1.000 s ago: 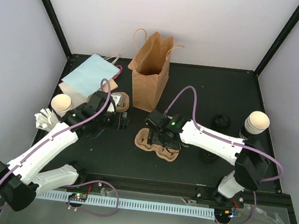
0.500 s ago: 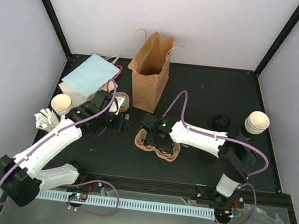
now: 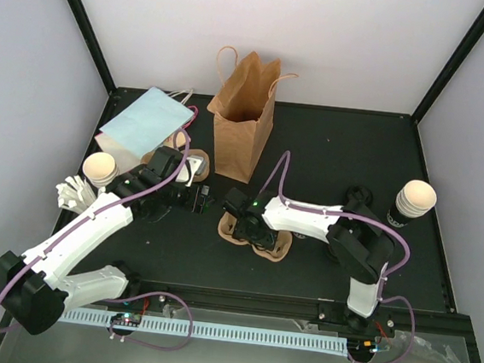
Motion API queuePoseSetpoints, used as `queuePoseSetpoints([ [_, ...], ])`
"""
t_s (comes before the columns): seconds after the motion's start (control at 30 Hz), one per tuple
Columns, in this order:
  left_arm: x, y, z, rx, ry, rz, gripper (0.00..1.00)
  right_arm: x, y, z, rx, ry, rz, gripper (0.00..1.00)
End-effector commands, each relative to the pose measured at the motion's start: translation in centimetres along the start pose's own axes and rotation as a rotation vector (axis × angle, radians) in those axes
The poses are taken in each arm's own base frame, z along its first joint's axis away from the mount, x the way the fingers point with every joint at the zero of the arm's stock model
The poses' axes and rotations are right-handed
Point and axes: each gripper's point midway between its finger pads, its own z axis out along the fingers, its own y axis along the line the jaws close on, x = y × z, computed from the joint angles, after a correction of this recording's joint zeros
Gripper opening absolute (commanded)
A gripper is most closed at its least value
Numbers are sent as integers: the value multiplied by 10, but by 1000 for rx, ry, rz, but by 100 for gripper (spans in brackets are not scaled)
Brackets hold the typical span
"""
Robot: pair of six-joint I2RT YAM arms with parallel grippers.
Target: Pack the takeout coffee
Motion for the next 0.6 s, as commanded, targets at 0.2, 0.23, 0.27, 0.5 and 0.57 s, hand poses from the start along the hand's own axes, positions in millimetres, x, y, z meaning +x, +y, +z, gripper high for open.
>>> queuePoseSetpoints([
  [0.2,-4,9,-3,-29,-19,9,74,-19,2,-4,5,-66,-9,60],
  [0.23,-4,9,-3,-31,-19,11,74,-21,4,-7,-1,-78,-21,60],
  [0.27,-5,9,-3,-31,-22,12,74,-24,5,-10,-6,-88,-36,60],
  [0.5,-11,14,-8,-58,-28,19,74,-37,27,-40,-163,-192,-215,53],
  [0.57,-13,15,-11,-64,-33,19,74,-37,32,-50,-224,-215,-255,53],
])
